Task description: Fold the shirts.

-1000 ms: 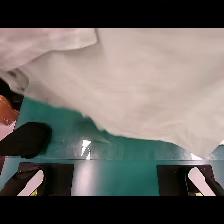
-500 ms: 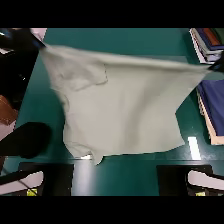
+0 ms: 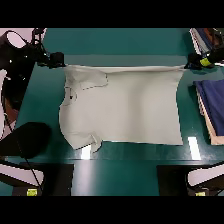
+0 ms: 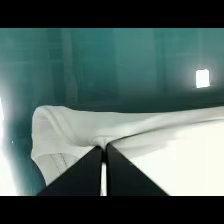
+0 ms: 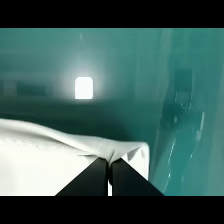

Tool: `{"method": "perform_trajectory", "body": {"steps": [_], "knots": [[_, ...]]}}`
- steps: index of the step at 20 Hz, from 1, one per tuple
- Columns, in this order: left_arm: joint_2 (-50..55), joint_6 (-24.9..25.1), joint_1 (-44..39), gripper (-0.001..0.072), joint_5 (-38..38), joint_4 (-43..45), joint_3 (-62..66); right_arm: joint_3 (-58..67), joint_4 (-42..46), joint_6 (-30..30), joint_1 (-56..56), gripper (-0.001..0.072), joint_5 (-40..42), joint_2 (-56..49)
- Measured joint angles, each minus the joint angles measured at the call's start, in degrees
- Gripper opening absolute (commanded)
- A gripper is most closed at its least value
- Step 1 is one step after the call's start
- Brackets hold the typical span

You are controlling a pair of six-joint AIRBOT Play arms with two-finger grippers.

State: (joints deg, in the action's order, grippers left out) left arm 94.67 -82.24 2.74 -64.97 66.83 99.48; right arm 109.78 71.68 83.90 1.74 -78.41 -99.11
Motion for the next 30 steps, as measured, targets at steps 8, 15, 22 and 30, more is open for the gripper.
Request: {"method": "perform_trajectory", "body": {"steps": [8, 15, 22, 30], "knots": [[0.79, 1.31, -0.57, 0.0024, -7.54, 0.98, -8.13, -9.79, 5.53, -2.58, -1.51, 0.002, -3.89, 2.45], [0.63, -0.04, -1.11, 0.0413, -6.56, 1.18, -15.67, -24.09, 1.36, -2.4, -1.51, 0.0324, 1.99, 6.75], [-10.32, -2.38, -1.01, 0.0413, -10.27, 7.54, -22.45, -33.35, -2.34, -2.34, 0.09, 0.0323, 0.79, 17.4], [-36.59, -6.19, -0.98, 0.0414, -11.37, 4.96, -56.48, -48.57, -3.17, -2.34, 0.44, 0.0323, 3.28, 33.7]]}}
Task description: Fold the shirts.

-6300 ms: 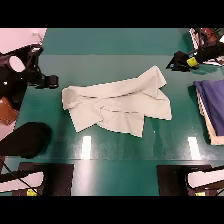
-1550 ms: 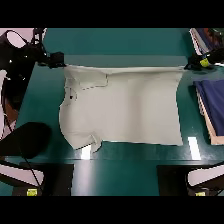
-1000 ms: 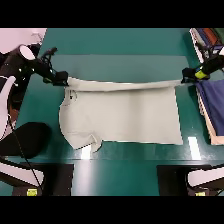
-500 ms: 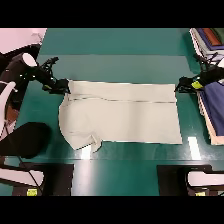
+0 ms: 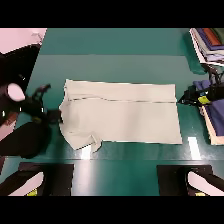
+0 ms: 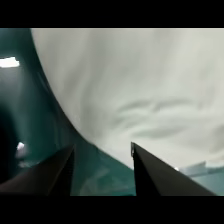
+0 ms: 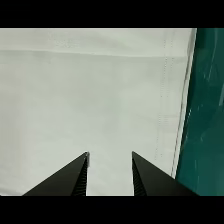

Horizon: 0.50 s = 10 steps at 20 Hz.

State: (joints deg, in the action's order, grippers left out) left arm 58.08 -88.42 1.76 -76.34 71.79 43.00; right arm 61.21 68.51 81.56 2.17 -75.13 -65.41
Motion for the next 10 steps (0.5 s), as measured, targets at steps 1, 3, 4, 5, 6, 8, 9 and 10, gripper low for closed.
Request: {"method": "perform_trajectory", "body": {"steps": [1, 3, 4, 5, 6, 8, 9, 10], "knots": [[-2.29, -0.5, 0.0, 0.0414, 0.09, -1.31, -3.76, -0.72, -0.17, 0.0, 0.0, 0.0323, 0.35, 1.11], [-5.66, -1.29, 0.0, 0.0414, 0.68, -4.26, -10.32, -1.57, -1.14, 0.0, 0.0, 0.0324, 1.29, 2.67], [-6.67, -1.55, 0.0, 0.0414, 1.03, -5.57, -12.92, -1.81, -1.62, 0.0, 0.0, 0.0324, 1.92, 3.23], [-7.43, -1.73, 0.0, 0.0414, 1.66, -6.97, -15.28, -1.99, -2.21, 0.0, 0.0, 0.0324, 2.29, 3.63], [-8.0, -1.79, 0.0, 0.0414, 2.6, -8.39, -17.25, -2.14, -2.84, 0.0, 0.0, 0.0324, 2.56, 3.93], [-8.66, -1.81, 0.0, 0.0413, 4.83, -11.08, -19.69, -2.29, -3.5, 0.02, -0.09, 0.0324, 3.02, 4.26], [-8.87, -1.77, 0.04, 0.0413, 6.25, -12.55, -20.52, -2.36, -3.74, 0.0, -0.31, 0.0324, 3.15, 4.37], [-9.03, -1.7, 0.02, 0.0413, 7.58, -13.68, -21.14, -2.38, -3.98, 0.0, -0.52, 0.0324, 3.28, 4.46]]}}
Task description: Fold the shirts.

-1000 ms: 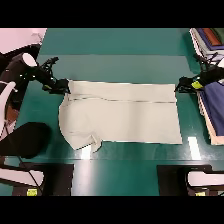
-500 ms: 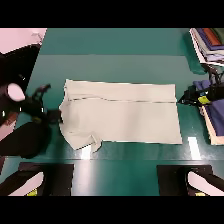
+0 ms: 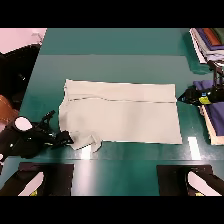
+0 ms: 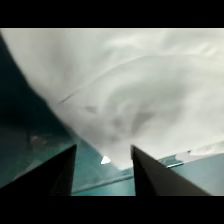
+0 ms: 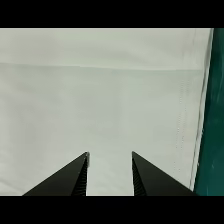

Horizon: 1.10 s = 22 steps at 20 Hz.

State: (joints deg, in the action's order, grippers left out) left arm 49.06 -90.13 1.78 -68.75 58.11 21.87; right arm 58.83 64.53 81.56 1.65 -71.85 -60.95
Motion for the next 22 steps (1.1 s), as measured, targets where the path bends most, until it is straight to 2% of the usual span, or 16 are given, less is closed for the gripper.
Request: {"method": "perform_trajectory", "body": {"steps": [3, 5, 8, 12, 13, 15, 19, 22], "knots": [[-0.26, 0.2, 0.0, 0.041, 3.37, -3.08, -1.25, -0.07, -0.31, 0.0, -0.33, 0.0324, 0.2, 0.11], [-0.26, 0.42, -0.04, 0.0037, 6.34, -4.15, -1.75, -0.07, -0.5, 0.02, -0.39, 0.0324, 0.15, 0.22], [-0.31, 1.51, -0.04, 0.0023, 8.39, -5.18, -1.2, -0.11, -0.48, 0.0, 0.37, 0.0324, -2.12, 0.22], [-0.31, 4.33, -0.02, 0.0023, 5.46, -5.92, 3.37, -3.28, 1.38, -0.33, 5.18, 0.0324, -7.21, 2.05], [-0.31, 4.85, 0.0, 0.0023, 4.72, -5.92, 4.74, -5.6, 2.34, -0.44, 7.26, 0.0329, -7.96, 3.41], [-0.31, 5.95, 0.0, 0.0023, 3.48, -5.92, 7.41, -11.28, 4.5, -0.55, 12.26, 0.0439, -9.27, 6.25], [-0.31, 7.08, 0.0, 0.0024, 2.49, -5.86, 10.29, -23.61, 4.83, -2.1, 23.21, 0.0441, -10.21, 8.9], [-0.31, 7.48, -0.02, 0.0024, 2.08, -5.75, 10.97, -29.29, 2.71, -3.8, 26.82, 0.0438, -8.98, 7.17]]}}
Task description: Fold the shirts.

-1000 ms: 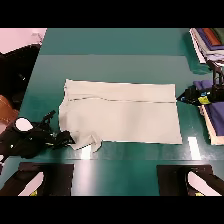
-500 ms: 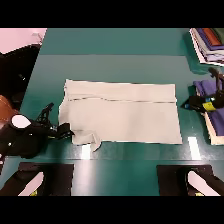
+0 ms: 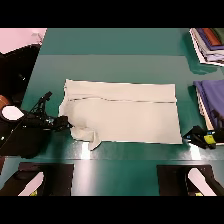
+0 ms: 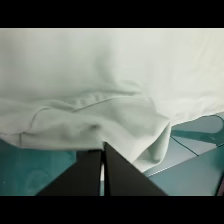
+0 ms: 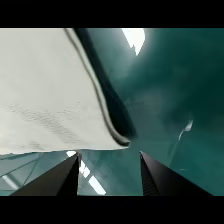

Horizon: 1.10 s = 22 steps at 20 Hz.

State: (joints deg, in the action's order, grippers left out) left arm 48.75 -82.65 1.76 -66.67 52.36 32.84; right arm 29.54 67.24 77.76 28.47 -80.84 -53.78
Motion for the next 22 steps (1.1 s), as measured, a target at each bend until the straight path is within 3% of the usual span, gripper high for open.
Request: {"method": "perform_trajectory", "body": {"steps": [3, 5, 7, 8, 12, 18, 22], "knots": [[-0.02, 0.11, 0.0, 0.0023, -0.09, 0.24, 0.26, -1.57, -1.27, -0.76, -0.85, 0.0386, 1.31, -3.69], [-0.02, 0.2, 0.0, 0.0022, -0.37, 1.2, 0.37, -1.01, -1.7, -0.96, -3.17, 0.0253, 1.88, -5.9], [-0.02, 0.04, 0.0, 0.0022, -1.44, 3.54, 0.55, 0.42, -1.44, -1.25, -6.01, 0.0057, 3.52, -7.43], [-0.02, -0.33, 0.0, 0.0022, -2.38, 5.33, 0.74, 1.38, -1.16, -1.25, -7.39, 0.002, 4.04, -7.82], [-0.98, -1.77, 0.0, 0.0022, -7.87, 10.93, 2.19, 5.07, 0.92, -1.38, -11.65, 0.0021, 0.39, -5.42], [-8.44, -4.79, -0.02, 0.0022, -17.62, 13.2, 6.8, 10.03, 8.41, -1.09, -13.64, 0.0021, -9.97, 6.97], [-7.13, -5.44, -0.02, 0.0022, -17.92, 13.14, 13.4, 16.22, 8.46, -0.11, -14.45, 0.0021, -10.29, 8.44]]}}
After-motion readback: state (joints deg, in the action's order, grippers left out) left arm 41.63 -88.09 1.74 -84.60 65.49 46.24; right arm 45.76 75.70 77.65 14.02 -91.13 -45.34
